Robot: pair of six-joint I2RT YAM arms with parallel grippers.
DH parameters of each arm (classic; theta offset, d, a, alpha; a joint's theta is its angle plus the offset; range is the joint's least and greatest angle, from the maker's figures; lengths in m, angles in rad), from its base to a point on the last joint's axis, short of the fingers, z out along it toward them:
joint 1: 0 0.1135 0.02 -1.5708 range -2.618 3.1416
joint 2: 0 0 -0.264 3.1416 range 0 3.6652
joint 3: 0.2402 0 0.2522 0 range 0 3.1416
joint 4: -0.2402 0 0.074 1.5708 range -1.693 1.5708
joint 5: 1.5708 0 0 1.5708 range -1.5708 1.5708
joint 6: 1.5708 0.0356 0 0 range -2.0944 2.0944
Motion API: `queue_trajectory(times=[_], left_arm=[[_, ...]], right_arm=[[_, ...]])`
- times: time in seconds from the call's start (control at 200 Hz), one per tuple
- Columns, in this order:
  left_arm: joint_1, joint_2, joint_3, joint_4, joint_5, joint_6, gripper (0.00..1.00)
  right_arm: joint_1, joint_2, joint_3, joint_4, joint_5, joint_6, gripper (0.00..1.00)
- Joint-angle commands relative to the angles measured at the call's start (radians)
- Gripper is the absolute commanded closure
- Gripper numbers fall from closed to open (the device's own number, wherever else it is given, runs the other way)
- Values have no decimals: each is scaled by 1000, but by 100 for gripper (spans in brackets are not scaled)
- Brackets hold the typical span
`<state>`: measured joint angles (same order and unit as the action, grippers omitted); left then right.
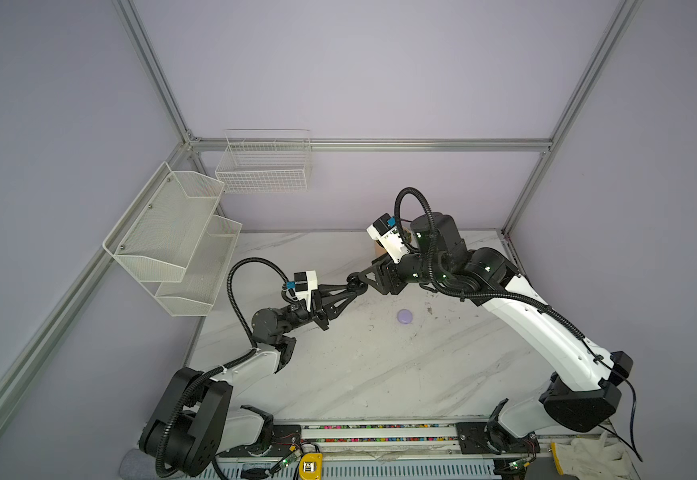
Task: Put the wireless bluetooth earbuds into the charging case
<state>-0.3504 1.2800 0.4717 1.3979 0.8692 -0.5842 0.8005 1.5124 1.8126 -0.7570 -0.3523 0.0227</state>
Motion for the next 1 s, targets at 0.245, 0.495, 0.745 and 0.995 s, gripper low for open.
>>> queue_trajectory(times=[0.245, 0.495, 0.745, 0.995], left_arm=[[-27, 7, 13, 46, 32, -16, 100], [-30, -2, 10, 35, 34, -11, 100], [-30, 6, 1, 27, 12, -9, 100], [-23, 19, 4, 19, -17, -42, 100]], right_arm=[[-51, 20, -94, 148, -381, 24, 34], [-50, 28, -86, 139, -409, 23, 39], [-51, 2, -106, 137, -431, 40, 47], [-50, -36, -148, 139, -429, 55, 52]])
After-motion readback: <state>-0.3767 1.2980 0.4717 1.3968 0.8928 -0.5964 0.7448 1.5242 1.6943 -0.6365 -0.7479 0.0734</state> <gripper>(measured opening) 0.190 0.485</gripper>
